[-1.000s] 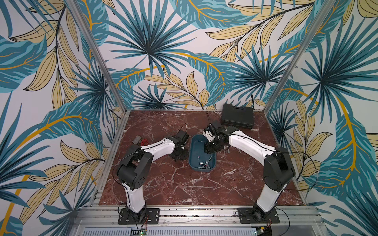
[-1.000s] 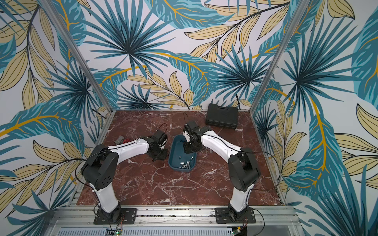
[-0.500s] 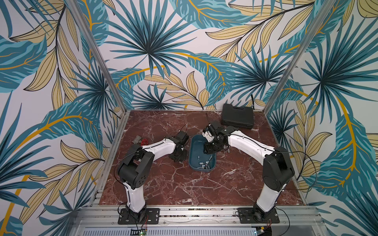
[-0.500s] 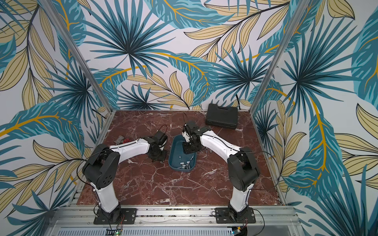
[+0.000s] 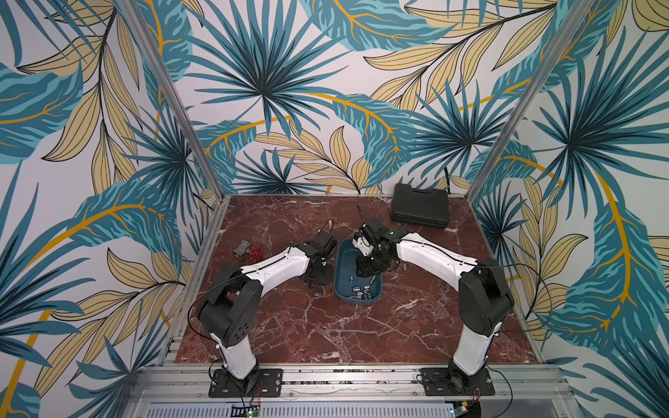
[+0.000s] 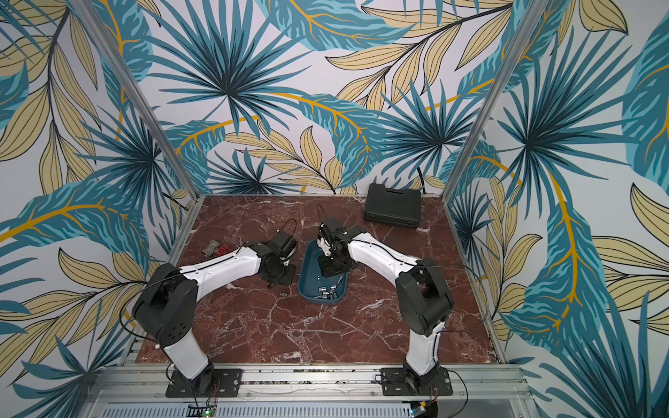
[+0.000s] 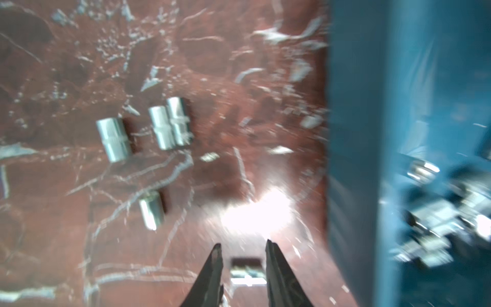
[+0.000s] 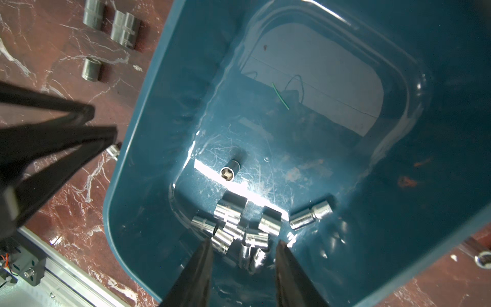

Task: Take out the socket from the storage box
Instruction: Move the socket head to the center of the board.

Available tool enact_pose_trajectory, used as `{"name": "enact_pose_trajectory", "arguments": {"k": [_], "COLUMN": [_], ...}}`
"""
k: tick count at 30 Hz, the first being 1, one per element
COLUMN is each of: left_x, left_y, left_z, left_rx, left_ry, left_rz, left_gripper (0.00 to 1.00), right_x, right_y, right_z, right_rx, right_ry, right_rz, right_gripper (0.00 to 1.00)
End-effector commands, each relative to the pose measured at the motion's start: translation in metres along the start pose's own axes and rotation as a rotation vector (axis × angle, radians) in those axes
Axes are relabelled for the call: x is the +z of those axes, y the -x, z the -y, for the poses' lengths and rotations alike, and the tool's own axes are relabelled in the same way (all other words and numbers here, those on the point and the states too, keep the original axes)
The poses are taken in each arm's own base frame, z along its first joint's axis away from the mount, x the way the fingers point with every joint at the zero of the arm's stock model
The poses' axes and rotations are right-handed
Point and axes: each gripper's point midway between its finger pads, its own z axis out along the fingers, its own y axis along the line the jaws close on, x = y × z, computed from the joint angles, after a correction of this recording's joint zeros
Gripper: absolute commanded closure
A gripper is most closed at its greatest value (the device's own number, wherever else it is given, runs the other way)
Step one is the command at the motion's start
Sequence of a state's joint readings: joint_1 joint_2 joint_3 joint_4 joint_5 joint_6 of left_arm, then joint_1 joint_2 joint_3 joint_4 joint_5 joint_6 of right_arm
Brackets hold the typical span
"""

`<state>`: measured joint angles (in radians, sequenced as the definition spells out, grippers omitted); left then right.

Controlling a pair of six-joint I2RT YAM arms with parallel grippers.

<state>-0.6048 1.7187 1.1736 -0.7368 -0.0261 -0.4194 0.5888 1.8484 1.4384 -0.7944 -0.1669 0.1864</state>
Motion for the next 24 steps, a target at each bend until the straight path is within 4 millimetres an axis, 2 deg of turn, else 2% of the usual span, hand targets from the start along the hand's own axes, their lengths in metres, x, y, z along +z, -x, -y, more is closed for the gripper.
{"name": "enact_pose_trajectory", "arguments": {"k": [1, 5, 10, 24], "left_x": [-0.007, 0.002, 0.019, 0.044], "left_y": [-0.023, -0.050, -0.073, -0.074], "left_z": [-0.004, -0.004, 0.002, -0.002], "left_rx": [-0.064, -0.151, -0.193, -0.162], "left_ry": [0.026, 0.020, -0.019, 0.034], "left_rz": [-0.021, -0.063, -0.111, -0.142], "left_gripper": [0.68, 0.68, 0.68, 0.69], "right_x": [0.004, 0.004, 0.006, 0.010], "right_y": [-0.002, -0.002, -0.003, -0.005], "right_z": [-0.003, -0.003, -0.004, -0.003], "right_rx": [-0.012, -0.018, -0.020, -0.009], "right_ry": [0.011, 0.012, 0.016, 0.015], "right_rz": [-0.026, -0.031, -0.037, -0.040], "right_gripper": [0.59, 0.59, 0.59, 0.59]}}
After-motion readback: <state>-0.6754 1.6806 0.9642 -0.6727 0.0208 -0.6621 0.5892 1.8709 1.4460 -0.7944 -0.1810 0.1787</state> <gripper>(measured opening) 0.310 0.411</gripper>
